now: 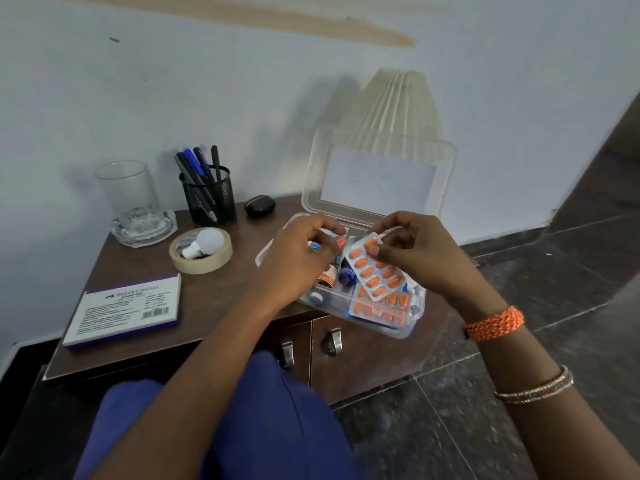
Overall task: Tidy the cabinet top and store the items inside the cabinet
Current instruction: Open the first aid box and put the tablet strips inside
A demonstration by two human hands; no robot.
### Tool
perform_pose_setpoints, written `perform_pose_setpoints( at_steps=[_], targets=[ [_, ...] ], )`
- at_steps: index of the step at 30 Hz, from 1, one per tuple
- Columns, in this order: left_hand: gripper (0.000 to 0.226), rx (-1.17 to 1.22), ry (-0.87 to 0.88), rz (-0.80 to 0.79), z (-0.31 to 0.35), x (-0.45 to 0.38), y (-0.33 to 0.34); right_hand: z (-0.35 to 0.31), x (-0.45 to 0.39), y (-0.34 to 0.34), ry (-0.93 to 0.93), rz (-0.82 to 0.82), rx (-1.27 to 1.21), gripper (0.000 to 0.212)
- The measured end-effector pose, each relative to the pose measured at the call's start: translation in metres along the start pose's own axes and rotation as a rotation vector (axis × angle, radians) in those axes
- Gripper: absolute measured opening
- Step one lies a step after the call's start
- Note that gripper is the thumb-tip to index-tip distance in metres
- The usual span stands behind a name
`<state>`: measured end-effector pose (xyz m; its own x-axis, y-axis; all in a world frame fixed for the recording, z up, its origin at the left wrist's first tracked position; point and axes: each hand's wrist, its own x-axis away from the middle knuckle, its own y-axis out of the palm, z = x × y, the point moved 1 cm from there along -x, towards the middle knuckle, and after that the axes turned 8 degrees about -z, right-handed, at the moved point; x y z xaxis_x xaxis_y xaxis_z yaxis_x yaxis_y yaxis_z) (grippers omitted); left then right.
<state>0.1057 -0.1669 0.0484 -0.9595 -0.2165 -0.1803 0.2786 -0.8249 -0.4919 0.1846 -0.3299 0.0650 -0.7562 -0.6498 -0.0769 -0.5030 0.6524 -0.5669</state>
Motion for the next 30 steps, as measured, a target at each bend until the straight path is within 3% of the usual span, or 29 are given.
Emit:
perform_pose_setpoints(
  at_steps=[9, 15, 18, 22, 24, 27, 30],
  targets=[
    [0.019, -0.139, -0.012, -0.023, -0.007, -0.008, 0.010, 0.020, 0.008, 0.008, -0.029, -0.168, 0.295, 0.022],
    [0.019, -0.195, -0.012, -0.022, -0.009, -0.009, 0.010, 0.020, 0.011, 0.007, -0.057, -0.180, 0.350, 0.034],
    [0.020, -0.197, -0.013, -0.031, -0.007, -0.008, 0.009, 0.021, 0.005, -0.004, -0.078, -0.008, 0.352, 0.033],
    [0.021, -0.191, -0.015, -0.006, -0.006, -0.008, 0.006, 0.016, -0.015, -0.034, -0.083, 0.491, 0.097, 0.034],
    [0.020, -0.189, -0.021, 0.014, -0.005, -0.009, 0.006, 0.026, -0.040, -0.051, 0.007, 0.634, -0.069, 0.040],
    [0.019, -0.190, -0.032, 0.022, -0.006, -0.009, 0.005, 0.048, -0.074, -0.063, 0.218, 0.593, -0.337, 0.049],
    [0.018, -0.207, -0.040, 0.025, -0.007, -0.009, 0.004, 0.057, -0.082, -0.062, 0.177, 0.520, -0.481, 0.029]
  ],
)
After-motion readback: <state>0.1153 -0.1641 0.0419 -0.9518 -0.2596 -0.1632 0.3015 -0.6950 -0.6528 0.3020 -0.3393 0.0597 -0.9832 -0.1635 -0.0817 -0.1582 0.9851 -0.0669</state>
